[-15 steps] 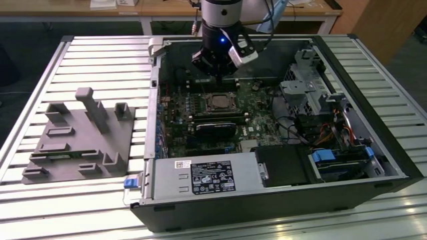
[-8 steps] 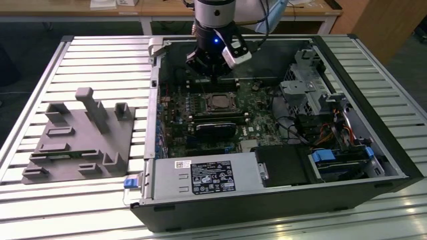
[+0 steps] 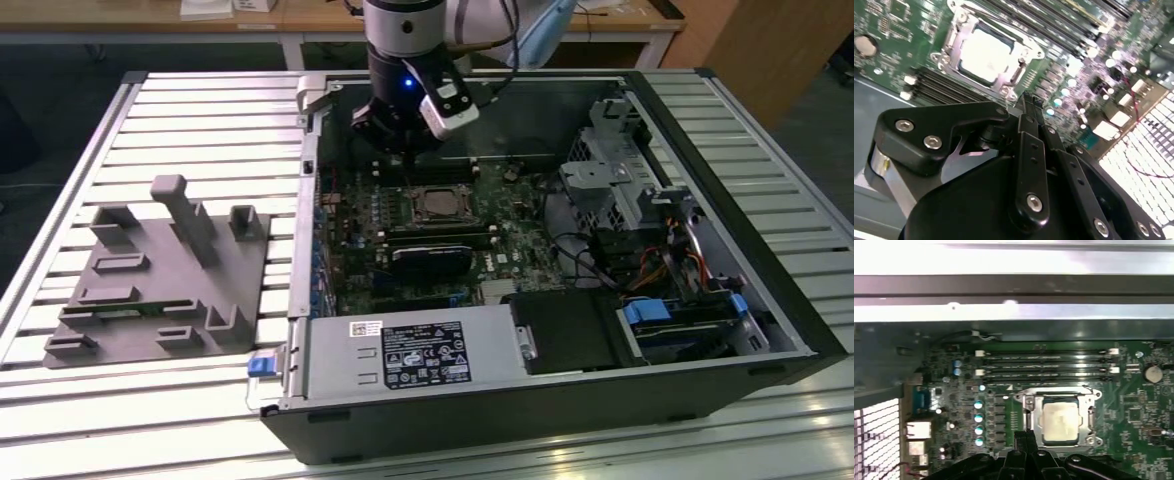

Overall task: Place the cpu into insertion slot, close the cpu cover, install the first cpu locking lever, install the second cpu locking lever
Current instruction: 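Install the first cpu locking lever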

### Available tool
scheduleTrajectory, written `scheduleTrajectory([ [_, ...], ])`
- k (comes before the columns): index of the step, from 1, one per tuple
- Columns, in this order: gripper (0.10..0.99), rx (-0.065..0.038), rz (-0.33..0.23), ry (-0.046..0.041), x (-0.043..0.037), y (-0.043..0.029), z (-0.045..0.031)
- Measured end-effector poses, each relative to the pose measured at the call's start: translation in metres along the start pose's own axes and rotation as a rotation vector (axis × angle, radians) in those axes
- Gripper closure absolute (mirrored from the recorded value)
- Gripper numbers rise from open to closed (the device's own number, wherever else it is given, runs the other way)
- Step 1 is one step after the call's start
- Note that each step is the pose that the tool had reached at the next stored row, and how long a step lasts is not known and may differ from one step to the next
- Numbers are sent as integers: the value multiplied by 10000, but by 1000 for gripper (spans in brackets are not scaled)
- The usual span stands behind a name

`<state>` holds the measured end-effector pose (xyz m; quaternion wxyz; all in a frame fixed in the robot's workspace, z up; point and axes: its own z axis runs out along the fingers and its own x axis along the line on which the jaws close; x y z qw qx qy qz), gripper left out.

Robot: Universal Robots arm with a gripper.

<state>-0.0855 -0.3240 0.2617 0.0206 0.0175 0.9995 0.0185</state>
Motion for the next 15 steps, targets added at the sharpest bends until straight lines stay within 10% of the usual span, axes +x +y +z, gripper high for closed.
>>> scheduleTrajectory([
  [8, 980, -187, 14, 7, 148, -6, -3],
  [11, 980, -521, 27, 17, 173, -9, -4],
  [15, 980, -1225, 57, 42, 198, -13, -5],
])
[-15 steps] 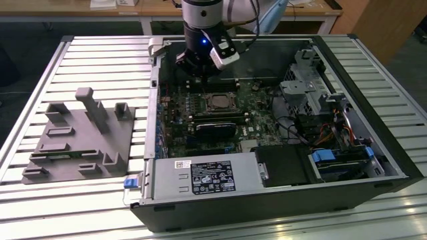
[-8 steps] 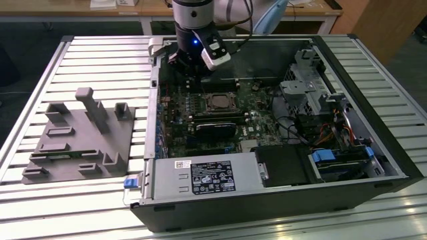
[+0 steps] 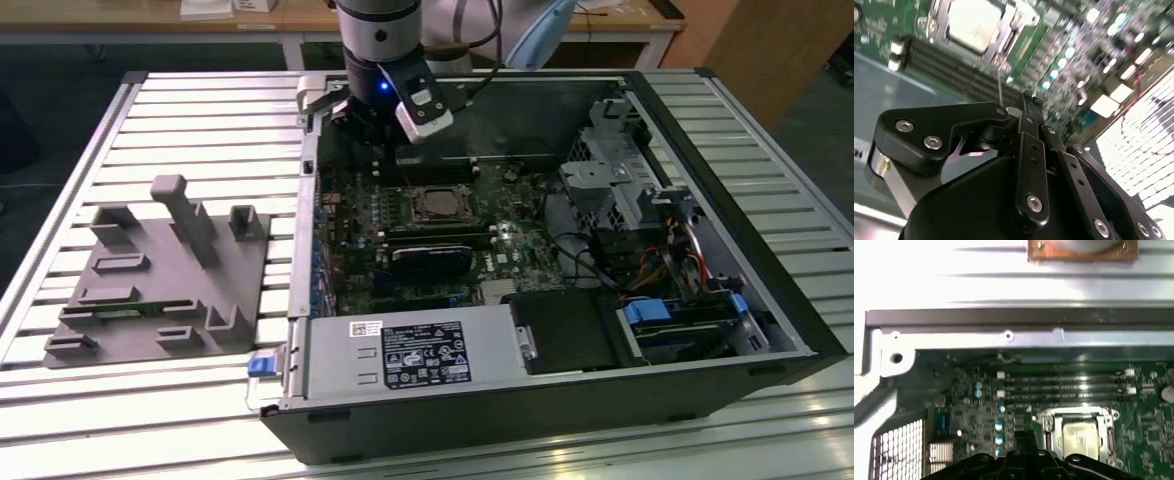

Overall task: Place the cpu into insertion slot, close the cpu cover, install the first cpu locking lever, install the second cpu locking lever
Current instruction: 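Install the first cpu locking lever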

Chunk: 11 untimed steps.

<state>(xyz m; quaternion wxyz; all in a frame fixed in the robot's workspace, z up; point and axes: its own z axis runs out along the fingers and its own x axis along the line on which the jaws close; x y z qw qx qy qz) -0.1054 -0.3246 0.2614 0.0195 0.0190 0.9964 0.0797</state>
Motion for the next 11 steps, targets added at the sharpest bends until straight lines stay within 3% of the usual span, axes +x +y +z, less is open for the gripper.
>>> scheduleTrajectory([
  [2, 980, -293, 12, 10, 10, -1, -1],
  [5, 980, -610, 25, 21, 20, -6, 5],
  [7, 980, -728, 30, 25, 26, -11, 13],
  [11, 980, -845, 35, 29, 30, -20, 46],
])
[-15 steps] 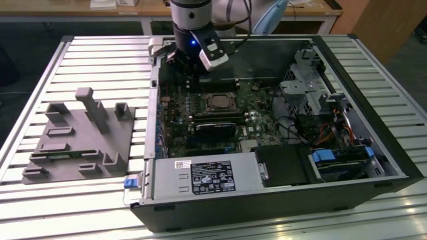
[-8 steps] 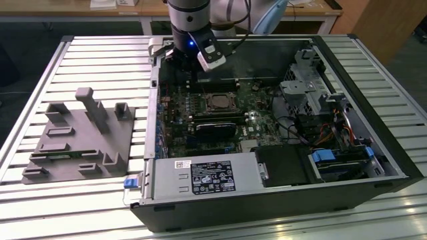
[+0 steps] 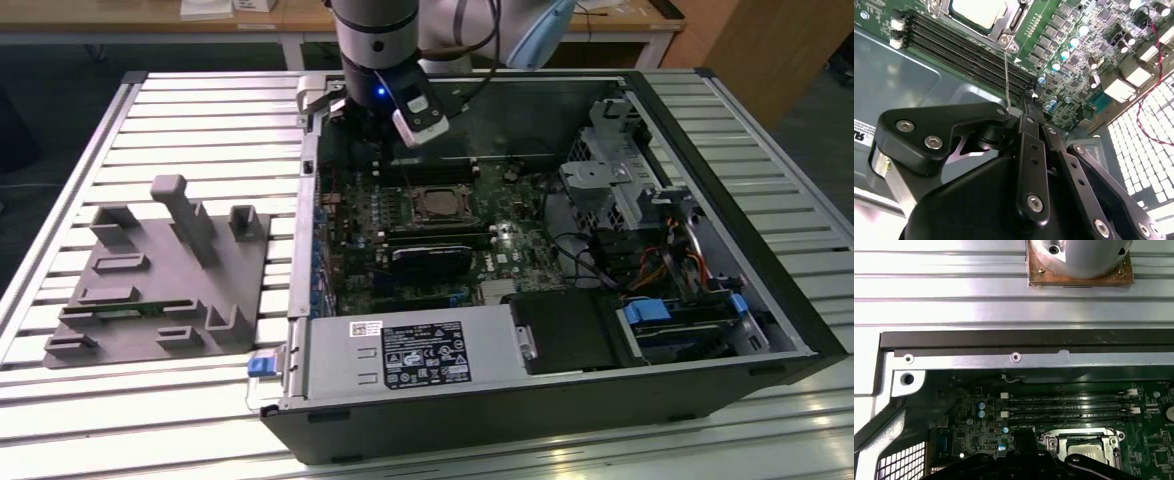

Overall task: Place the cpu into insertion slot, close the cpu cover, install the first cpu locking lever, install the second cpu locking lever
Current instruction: 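Install the first cpu locking lever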

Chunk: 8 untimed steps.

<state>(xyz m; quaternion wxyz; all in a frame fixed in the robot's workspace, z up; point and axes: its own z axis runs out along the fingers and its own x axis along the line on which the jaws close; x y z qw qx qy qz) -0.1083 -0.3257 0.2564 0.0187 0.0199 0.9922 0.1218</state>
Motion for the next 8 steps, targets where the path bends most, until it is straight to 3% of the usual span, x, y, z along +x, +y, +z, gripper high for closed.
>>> scheduleTrajectory([
  [8, 980, -185, 8, 8, -18, -11, 45],
])
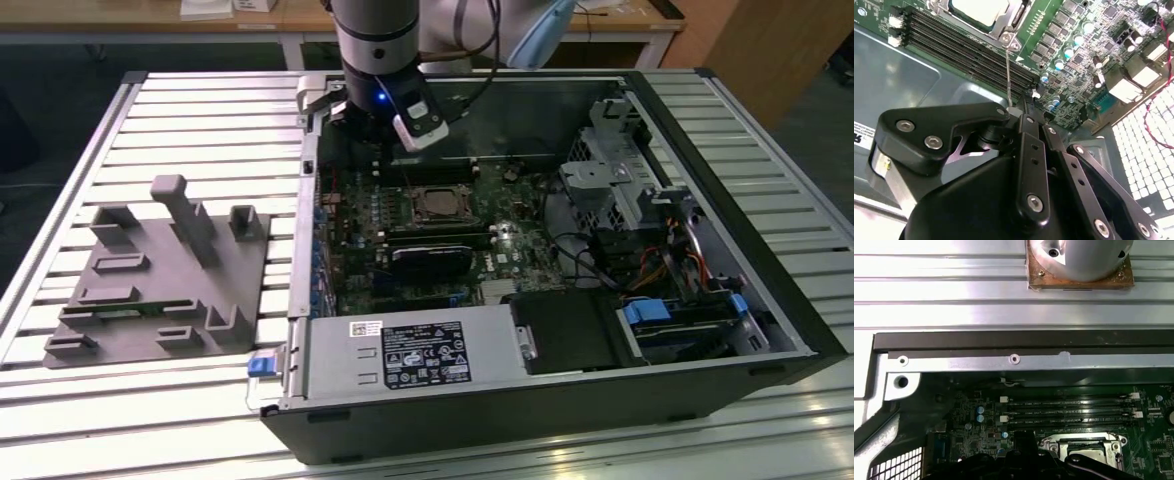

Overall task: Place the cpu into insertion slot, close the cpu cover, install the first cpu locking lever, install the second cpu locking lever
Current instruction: 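Install the first cpu locking lever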

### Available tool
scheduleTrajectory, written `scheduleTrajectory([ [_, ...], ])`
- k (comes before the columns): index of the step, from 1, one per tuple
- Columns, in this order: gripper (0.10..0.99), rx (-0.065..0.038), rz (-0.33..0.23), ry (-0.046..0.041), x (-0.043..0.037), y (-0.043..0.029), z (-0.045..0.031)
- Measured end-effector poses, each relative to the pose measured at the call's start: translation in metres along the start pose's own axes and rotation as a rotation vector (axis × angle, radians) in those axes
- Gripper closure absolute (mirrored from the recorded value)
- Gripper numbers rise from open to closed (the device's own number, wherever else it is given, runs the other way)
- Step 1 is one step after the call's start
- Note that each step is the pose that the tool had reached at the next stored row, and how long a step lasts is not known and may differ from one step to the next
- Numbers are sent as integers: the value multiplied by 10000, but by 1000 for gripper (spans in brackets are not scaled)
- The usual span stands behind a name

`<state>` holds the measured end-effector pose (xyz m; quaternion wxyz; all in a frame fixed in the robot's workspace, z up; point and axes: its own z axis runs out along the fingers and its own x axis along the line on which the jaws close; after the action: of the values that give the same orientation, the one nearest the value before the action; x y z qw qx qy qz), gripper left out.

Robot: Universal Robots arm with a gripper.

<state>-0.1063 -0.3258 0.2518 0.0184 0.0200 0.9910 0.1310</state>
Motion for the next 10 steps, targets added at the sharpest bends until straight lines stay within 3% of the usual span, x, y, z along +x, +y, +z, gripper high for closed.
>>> scheduleTrajectory([
  [10, 980, 0, -1, 0, -212, 5, 16],
])
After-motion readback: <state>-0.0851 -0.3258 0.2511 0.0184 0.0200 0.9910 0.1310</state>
